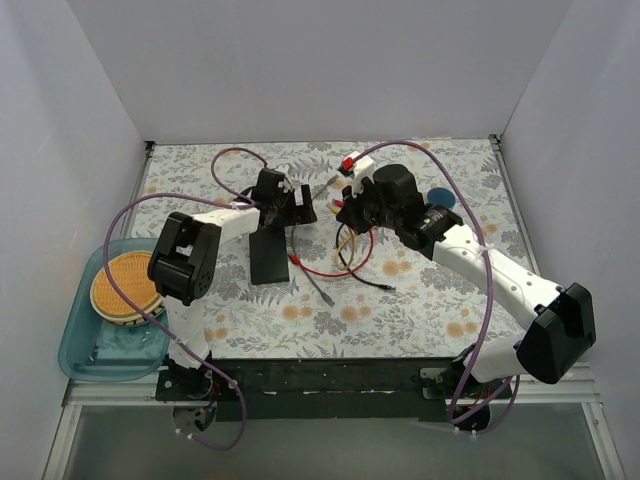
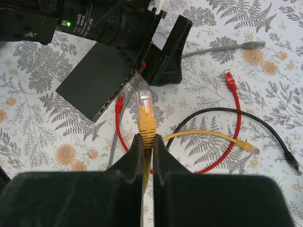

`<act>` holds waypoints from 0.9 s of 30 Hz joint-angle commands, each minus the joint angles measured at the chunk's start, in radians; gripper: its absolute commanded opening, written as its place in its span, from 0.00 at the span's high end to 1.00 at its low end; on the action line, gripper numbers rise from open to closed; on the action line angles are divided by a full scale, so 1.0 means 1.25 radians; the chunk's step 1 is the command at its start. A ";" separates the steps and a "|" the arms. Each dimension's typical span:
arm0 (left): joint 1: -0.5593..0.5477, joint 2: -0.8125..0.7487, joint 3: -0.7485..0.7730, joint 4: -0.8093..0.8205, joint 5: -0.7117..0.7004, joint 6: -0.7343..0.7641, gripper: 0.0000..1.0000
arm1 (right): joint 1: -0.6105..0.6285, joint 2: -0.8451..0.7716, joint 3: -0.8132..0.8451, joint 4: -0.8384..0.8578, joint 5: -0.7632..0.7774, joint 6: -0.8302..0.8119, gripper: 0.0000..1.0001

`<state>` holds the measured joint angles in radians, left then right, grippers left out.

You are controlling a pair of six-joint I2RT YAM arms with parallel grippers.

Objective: Insert the plug into the switch port

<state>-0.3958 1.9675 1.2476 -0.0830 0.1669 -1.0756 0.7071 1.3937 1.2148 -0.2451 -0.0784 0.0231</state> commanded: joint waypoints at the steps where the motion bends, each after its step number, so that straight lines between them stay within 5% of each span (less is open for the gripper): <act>1: 0.000 -0.091 0.031 -0.054 -0.041 -0.018 0.03 | 0.000 -0.051 -0.022 0.012 -0.019 0.002 0.99; 10: 0.016 -0.255 0.048 -0.119 -0.193 -0.040 0.02 | 0.011 -0.063 -0.089 0.045 -0.108 -0.039 0.99; 17: 0.040 -0.370 -0.118 -0.210 -0.277 -0.120 0.02 | 0.061 0.041 -0.088 0.050 -0.040 -0.070 0.99; 27: 0.041 -0.432 -0.300 -0.163 -0.253 -0.172 0.02 | 0.190 0.129 -0.103 0.038 -0.006 -0.085 0.99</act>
<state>-0.3424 1.4757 0.8951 -0.3138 -0.1455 -1.2697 0.8684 1.5383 1.0966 -0.2203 -0.1257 -0.0616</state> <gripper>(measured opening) 0.981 0.058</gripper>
